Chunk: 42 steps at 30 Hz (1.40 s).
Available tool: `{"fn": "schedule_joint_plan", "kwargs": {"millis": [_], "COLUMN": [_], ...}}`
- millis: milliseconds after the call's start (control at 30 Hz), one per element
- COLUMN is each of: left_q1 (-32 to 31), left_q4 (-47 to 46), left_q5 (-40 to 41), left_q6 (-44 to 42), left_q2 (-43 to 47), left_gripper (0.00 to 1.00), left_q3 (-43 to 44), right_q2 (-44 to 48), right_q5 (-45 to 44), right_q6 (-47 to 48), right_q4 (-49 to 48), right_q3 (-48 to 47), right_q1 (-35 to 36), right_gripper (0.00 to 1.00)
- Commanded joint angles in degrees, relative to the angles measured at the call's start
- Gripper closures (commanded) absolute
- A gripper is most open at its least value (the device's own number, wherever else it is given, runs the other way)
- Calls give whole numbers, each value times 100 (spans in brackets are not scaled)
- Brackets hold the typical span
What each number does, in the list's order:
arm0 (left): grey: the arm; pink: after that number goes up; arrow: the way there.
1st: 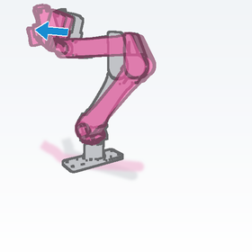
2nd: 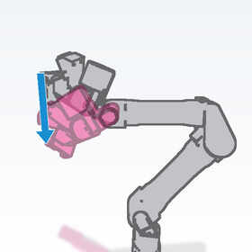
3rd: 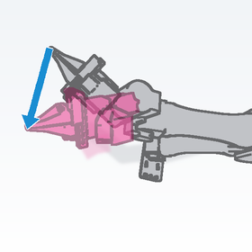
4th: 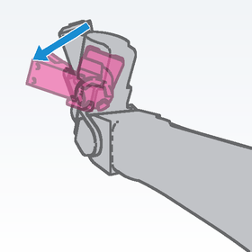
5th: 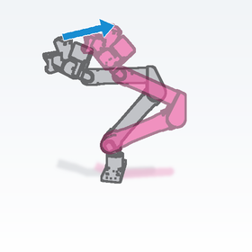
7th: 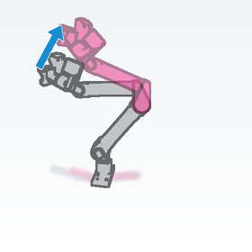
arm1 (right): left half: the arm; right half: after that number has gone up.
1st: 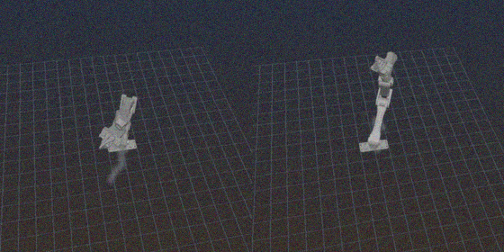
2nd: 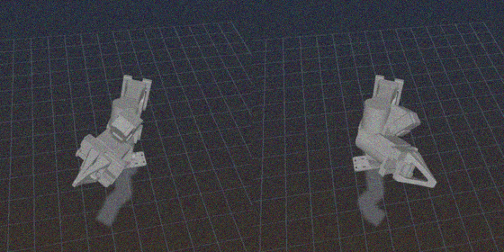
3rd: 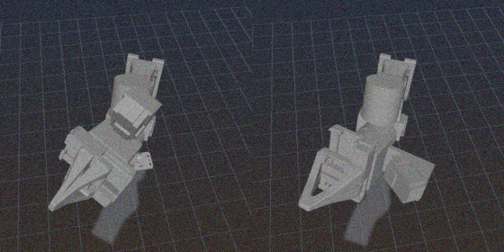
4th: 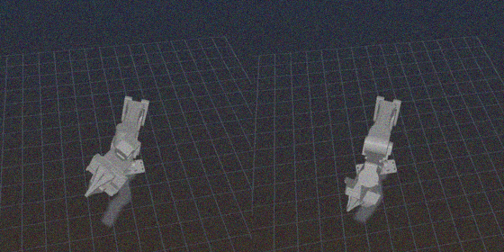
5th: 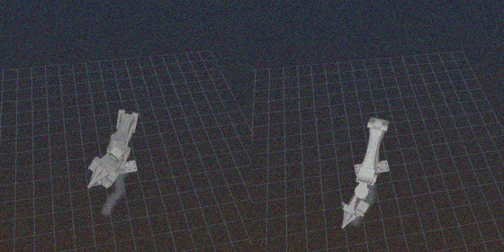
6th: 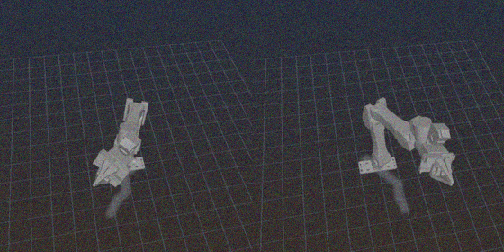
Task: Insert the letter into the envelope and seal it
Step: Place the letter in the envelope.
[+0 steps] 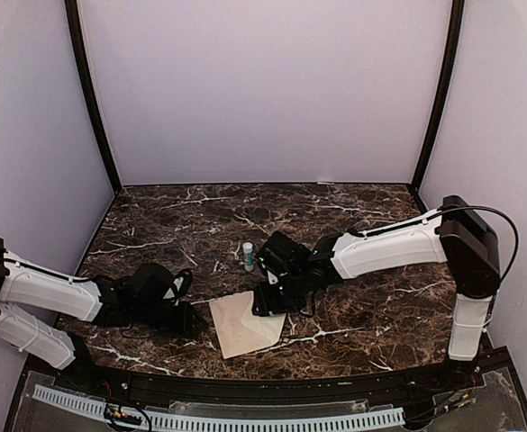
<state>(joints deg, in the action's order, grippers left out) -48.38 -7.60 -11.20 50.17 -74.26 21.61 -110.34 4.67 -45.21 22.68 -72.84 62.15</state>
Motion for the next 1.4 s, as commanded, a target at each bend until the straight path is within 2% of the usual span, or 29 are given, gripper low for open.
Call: {"fn": "schedule_joint_plan", "kwargs": {"millis": [0,467,1033,1367], "left_q1": [4,-5,1,-4], "left_q4": [-122,-643,-812,-603], "left_q5": [-218,-527,-585,-428], "left_q6": [-58,-61,-89,-95], "left_q2": [-191,-831,-1122,-1018], "left_gripper": [80,80,84,85], "left_q3": [148,313,326,299], "right_q2": [11,-205,-489,-335], "right_q5": [-21,166,481,287], "right_q6": [-84,-162,-128,-171], "right_q4": [-81,-223,-364,-181], "right_q3": [75,107,-175,-129], "right_q1": [0,-7,63,87], "right_gripper": [47,47,48,47]}}
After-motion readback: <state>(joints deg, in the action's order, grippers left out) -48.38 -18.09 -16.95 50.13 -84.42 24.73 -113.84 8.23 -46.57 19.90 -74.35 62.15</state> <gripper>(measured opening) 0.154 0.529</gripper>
